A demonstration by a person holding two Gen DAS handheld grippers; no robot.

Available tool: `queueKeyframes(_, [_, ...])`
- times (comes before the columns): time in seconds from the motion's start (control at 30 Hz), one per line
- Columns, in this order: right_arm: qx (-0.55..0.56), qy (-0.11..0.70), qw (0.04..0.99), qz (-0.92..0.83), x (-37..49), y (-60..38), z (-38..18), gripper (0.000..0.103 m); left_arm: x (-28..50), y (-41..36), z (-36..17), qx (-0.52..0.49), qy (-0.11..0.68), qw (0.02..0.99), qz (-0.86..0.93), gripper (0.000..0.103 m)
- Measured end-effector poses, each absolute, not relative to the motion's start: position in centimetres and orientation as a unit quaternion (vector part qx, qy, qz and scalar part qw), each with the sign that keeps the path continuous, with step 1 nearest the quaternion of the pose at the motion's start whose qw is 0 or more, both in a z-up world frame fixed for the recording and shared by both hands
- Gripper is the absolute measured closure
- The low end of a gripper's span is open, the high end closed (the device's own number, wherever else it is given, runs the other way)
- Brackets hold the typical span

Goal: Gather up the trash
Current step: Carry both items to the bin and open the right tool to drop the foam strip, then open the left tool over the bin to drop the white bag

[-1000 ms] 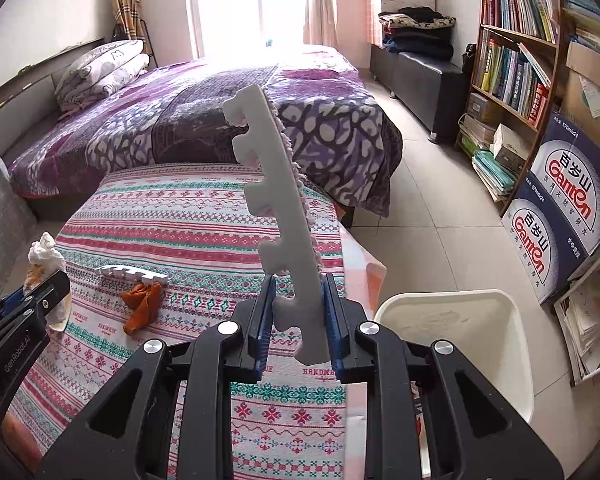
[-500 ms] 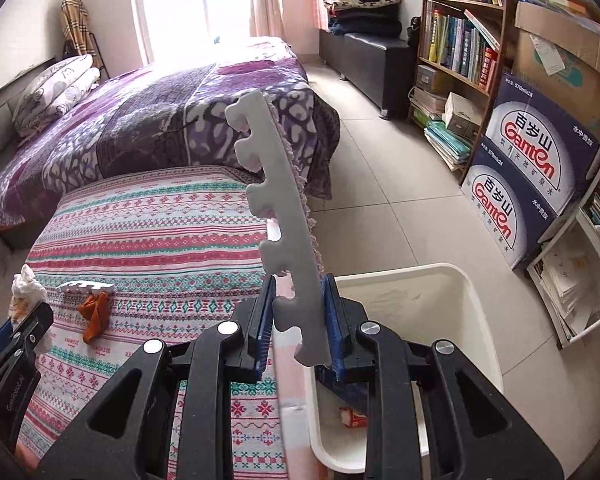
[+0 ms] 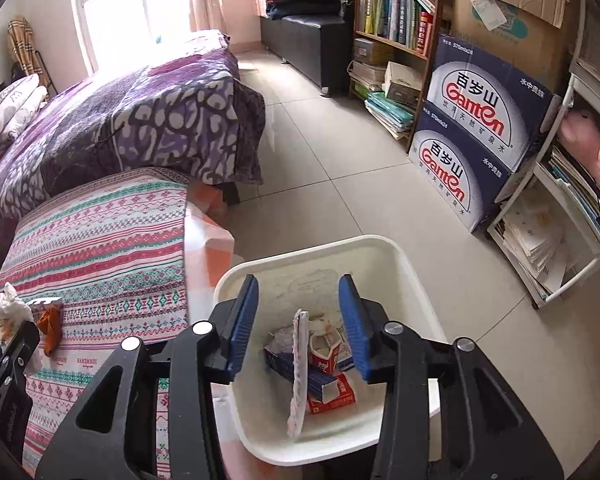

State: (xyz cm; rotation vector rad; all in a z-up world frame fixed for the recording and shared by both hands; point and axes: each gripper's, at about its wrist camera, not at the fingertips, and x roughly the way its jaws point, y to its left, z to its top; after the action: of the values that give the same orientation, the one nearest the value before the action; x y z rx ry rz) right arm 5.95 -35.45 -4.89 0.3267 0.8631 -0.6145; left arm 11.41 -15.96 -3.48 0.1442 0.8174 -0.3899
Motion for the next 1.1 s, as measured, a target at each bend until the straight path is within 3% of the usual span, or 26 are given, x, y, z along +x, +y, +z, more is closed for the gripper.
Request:
queueKeyframes(0.17, [0.162,0.405,0.842,-0.317,4.5,-37.4,-5.1,0.047,10.8,-18.2,-4.0,0.075,0.402,0.887,-0.213,0.071])
queueKeyframes(0.3, [0.165,0.392,0.837,-0.344,3.1,-38.8,-4.9,0.028,10.3,-20.0,-4.6,0.076,0.413,0.876,-0.236,0.071])
queueKeyframes(0.43, [0.174,0.386,0.829,-0.366,2.0,-40.4,-4.8,0.02,9.7,-21.8,-5.4,0.075,0.426,0.862,-0.266,0.071])
queueKeyframes(0.8, [0.193,0.378,0.817,-0.389,-0.2,-43.4,-4.9,0.017,7.6,-26.2,-6.9,0.063,0.45,0.814,-0.362,0.068])
queueKeyframes(0.9, [0.197,0.376,0.817,-0.391,-0.4,-43.7,-4.8,0.017,7.3,-26.8,-7.0,0.057,0.454,0.806,-0.376,0.059])
queueKeyframes(0.97, [0.2,0.374,0.817,-0.392,-0.5,-43.8,-4.6,0.016,7.2,-27.0,-6.8,0.05,0.452,0.804,-0.383,0.044])
queueKeyframes(1.03, [0.2,0.37,0.818,-0.393,-0.6,-43.8,-4.5,0.014,7.0,-26.8,-6.4,0.045,0.444,0.806,-0.389,0.036])
queueKeyframes(1.1, [0.2,0.365,0.819,-0.394,-0.6,-43.6,-4.3,0.013,6.9,-26.8,-6.0,0.058,0.433,0.815,-0.381,0.035])
